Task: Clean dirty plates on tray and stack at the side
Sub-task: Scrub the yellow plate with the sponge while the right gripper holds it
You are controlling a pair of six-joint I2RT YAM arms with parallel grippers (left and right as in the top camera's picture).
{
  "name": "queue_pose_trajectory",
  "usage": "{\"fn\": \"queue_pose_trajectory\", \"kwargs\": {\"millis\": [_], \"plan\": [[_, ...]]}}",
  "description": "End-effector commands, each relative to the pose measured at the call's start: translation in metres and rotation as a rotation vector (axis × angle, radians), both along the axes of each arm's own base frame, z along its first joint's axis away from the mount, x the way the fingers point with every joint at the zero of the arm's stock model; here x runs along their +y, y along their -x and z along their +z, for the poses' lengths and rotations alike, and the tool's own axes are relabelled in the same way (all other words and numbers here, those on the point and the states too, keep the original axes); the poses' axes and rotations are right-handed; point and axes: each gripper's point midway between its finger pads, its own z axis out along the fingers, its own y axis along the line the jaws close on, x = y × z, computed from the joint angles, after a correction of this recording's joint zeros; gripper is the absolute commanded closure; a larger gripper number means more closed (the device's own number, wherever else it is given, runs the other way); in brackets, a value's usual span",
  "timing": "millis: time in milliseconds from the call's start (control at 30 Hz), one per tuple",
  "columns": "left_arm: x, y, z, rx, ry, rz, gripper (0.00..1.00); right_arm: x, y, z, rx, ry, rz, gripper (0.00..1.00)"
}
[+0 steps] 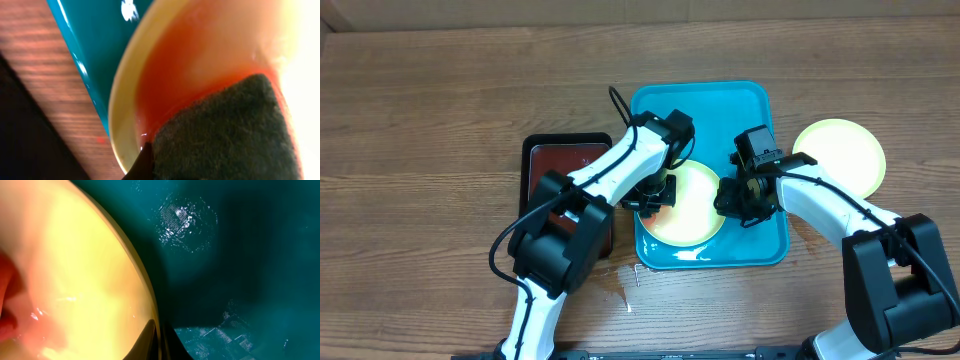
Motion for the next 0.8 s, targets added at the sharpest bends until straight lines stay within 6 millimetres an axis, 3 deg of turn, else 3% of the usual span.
{"fn": "queue_pose_trajectory", "kwargs": {"millis": [0,133,300,433,600,767], "plan": [[0.038,-0.027,-0.007,-0.106,-0.175,-0.063,0.96,-0.017,-0.003,-0.004,-0.011,0.069,-0.03,0.96],[0.015,-0.028,-0.007,-0.082,-0.052,-0.09,0.96,-0.017,-0.003,-0.004,-0.011,0.069,-0.03,0.96],[-0.028,-0.025,-0.006,-0.043,0.178,-0.089,0.96,-0.017,-0.004,-0.004,-0.014,0.069,-0.03,0.96],[-0.044,-0.02,-0.004,-0.006,0.279,-0.071,0.96,-0.016,-0.005,-0.003,-0.019,0.067,-0.033,0.96],[-0.093,-0.01,0.009,0.066,0.545,-0.048,0.96,-0.016,-0.005,-0.003,-0.019,0.067,-0.034,0.96],[-0.127,0.014,0.007,0.137,0.629,-0.071,0.96,-0.016,-0.005,-0.004,-0.017,0.067,-0.033,0.96]]}}
